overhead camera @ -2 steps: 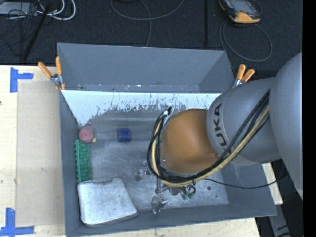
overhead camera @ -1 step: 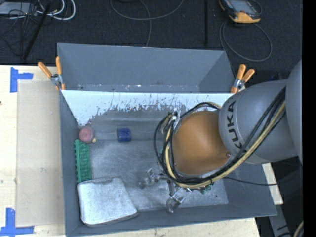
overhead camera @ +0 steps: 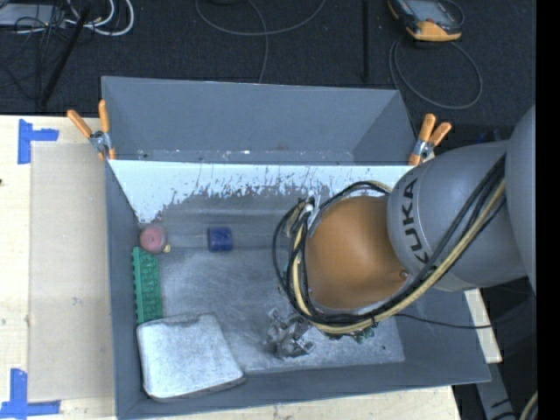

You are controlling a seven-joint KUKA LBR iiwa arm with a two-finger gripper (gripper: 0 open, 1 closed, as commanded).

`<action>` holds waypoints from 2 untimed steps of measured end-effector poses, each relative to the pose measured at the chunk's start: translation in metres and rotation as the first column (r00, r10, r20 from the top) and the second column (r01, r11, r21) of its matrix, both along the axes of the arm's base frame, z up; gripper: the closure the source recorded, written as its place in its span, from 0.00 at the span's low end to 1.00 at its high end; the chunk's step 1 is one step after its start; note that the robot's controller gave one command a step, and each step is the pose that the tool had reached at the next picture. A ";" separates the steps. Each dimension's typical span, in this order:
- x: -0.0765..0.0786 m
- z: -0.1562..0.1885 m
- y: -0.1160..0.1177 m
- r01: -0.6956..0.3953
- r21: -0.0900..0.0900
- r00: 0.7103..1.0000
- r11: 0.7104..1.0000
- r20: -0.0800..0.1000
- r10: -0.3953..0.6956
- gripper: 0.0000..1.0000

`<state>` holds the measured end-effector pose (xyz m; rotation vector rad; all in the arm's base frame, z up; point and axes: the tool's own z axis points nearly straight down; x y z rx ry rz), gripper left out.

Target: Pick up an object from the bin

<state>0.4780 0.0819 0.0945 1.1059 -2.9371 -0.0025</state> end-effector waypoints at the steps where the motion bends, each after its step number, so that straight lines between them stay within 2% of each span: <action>1: 0.000 0.000 0.000 0.001 0.000 1.000 1.000 0.001 -0.001 0.00; 2: 0.032 -0.019 -0.037 0.010 -0.001 1.000 1.000 0.005 -0.010 0.00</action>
Offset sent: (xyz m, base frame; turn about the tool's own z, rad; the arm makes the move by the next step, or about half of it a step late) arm 0.0000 0.0000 0.0000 0.0000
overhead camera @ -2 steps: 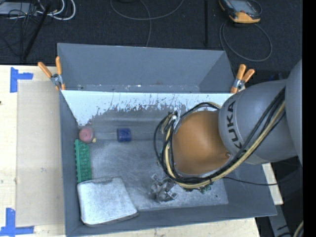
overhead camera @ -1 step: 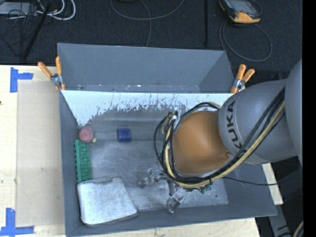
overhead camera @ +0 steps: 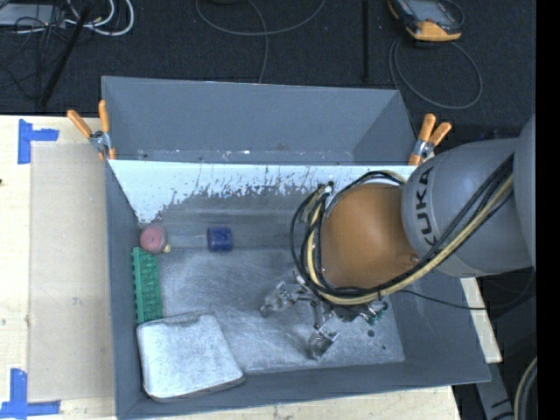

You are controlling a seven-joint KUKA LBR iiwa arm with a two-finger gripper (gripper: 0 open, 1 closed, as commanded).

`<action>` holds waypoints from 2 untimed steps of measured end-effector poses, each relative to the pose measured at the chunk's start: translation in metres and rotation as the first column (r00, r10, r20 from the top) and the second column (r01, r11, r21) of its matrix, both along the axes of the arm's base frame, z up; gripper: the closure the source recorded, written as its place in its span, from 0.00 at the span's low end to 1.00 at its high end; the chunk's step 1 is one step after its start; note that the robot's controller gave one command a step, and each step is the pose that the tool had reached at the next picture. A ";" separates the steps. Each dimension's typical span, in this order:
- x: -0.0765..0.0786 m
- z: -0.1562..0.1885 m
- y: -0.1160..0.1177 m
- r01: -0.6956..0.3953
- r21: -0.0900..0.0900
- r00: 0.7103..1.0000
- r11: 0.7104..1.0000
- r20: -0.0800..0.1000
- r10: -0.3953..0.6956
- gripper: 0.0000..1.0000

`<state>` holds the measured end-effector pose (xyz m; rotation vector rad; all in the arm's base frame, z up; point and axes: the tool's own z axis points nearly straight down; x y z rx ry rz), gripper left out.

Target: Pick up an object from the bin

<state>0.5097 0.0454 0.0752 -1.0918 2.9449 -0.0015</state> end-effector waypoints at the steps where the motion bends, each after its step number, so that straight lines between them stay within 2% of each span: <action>1: 0.032 0.000 -0.010 -0.026 0.002 1.000 1.000 0.001 0.026 0.00; 2: 0.091 0.014 -0.031 0.034 0.001 0.999 0.999 0.005 -0.034 0.00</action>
Offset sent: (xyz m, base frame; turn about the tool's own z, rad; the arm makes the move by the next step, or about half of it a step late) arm 0.0307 -0.0105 -0.0005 -0.0280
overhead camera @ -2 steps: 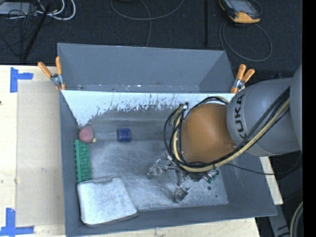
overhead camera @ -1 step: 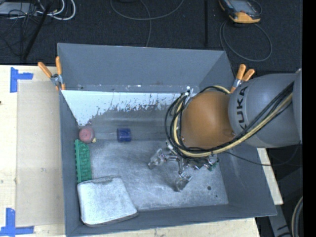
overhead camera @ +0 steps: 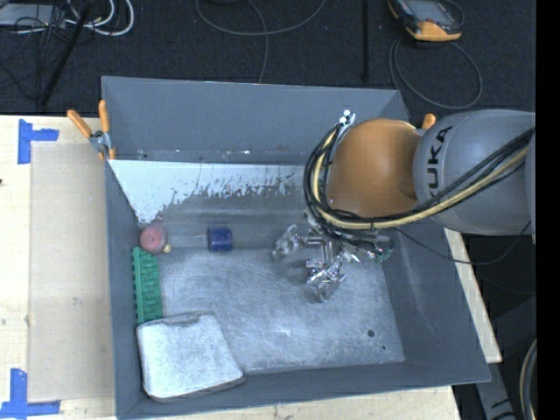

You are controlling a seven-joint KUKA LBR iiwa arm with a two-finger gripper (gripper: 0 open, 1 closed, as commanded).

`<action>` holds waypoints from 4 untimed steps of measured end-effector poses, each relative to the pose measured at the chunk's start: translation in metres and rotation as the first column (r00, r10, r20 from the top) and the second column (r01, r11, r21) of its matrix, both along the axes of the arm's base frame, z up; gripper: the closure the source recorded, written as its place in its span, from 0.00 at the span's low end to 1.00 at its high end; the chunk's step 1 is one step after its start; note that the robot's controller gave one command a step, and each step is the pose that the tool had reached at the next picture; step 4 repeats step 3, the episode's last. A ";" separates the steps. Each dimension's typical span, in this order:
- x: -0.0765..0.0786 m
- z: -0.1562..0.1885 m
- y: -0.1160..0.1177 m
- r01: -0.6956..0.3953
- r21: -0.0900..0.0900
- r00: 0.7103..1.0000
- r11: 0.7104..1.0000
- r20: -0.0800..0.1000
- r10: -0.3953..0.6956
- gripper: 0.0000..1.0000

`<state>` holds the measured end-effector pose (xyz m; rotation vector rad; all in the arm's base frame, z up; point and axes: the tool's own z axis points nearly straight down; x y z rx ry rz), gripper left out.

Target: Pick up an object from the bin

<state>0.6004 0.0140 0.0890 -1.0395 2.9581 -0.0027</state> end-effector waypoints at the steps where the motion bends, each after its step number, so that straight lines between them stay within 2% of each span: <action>1: 0.021 -0.016 -0.059 0.123 0.004 0.992 0.992 -0.003 -0.123 0.00; 2: 0.022 -0.014 -0.060 0.123 0.002 0.992 0.992 0.001 -0.123 1.00; 3: 0.020 0.127 -0.033 -0.070 0.000 0.998 0.998 0.003 0.070 1.00; 4: 0.020 0.127 -0.033 -0.070 0.000 0.998 0.998 0.003 0.070 1.00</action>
Offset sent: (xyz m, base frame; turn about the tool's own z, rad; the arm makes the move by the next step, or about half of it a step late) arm 0.0183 -0.0598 -0.0190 0.1152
